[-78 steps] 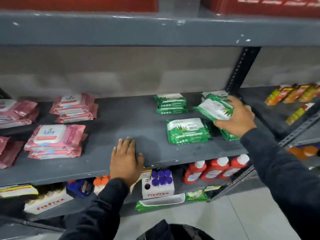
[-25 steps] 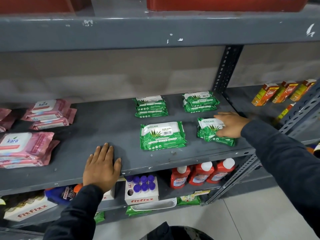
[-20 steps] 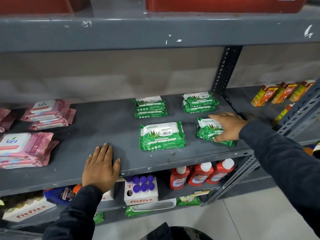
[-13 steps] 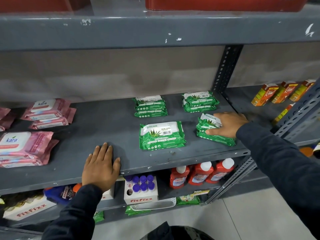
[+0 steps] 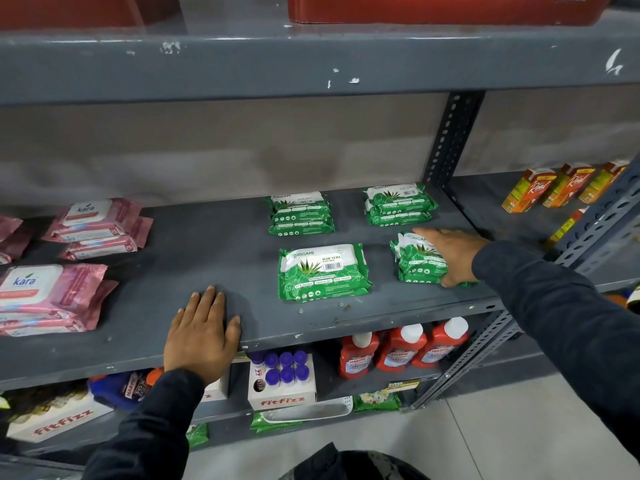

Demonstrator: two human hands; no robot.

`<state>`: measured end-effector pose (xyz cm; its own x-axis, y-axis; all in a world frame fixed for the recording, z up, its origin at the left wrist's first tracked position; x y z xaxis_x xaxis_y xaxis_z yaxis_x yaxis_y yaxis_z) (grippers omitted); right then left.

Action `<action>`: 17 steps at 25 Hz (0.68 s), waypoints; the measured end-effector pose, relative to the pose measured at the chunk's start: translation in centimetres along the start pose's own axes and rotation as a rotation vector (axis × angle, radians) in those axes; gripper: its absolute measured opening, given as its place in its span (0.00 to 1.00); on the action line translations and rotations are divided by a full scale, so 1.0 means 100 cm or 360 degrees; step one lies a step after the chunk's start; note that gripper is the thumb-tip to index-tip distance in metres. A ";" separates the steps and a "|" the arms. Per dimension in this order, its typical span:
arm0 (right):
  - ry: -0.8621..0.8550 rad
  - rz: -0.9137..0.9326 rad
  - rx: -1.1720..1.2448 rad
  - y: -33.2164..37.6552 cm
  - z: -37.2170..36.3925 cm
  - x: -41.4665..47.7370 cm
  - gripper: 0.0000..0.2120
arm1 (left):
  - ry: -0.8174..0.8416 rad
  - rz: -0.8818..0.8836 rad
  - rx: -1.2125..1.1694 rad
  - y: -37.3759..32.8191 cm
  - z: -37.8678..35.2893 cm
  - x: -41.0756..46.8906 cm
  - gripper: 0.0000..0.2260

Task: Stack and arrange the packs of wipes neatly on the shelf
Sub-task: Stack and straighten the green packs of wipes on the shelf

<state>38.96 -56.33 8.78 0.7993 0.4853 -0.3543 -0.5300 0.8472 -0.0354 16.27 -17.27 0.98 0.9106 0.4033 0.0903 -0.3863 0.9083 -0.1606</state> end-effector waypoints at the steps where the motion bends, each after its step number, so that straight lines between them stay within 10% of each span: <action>1: -0.0002 0.0035 -0.0041 -0.001 0.000 0.000 0.58 | 0.0001 0.0001 0.0003 0.000 0.000 0.000 0.31; 12: -0.0031 0.0096 -0.0228 -0.004 0.008 0.000 0.68 | -0.0024 -0.0001 -0.0007 -0.001 0.001 0.000 0.31; 17: -0.0649 -0.0007 0.1059 -0.019 0.034 -0.031 0.63 | -0.0030 -0.0003 -0.0013 0.001 0.000 0.001 0.30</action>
<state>38.48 -58.66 13.10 0.9103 0.4134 0.0205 -0.3483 0.7383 0.5776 16.29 -17.16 0.94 0.9083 0.4038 0.1091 -0.3835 0.9080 -0.1685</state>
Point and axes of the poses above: each hand's wrist, its own x-axis towards the middle knuckle, its own z-axis out of the back of the hand, y = z × x, the point moved 5 cm from there along x, towards the middle knuckle, and after that the axes turned 5 degrees about z, right-handed, at the moved point
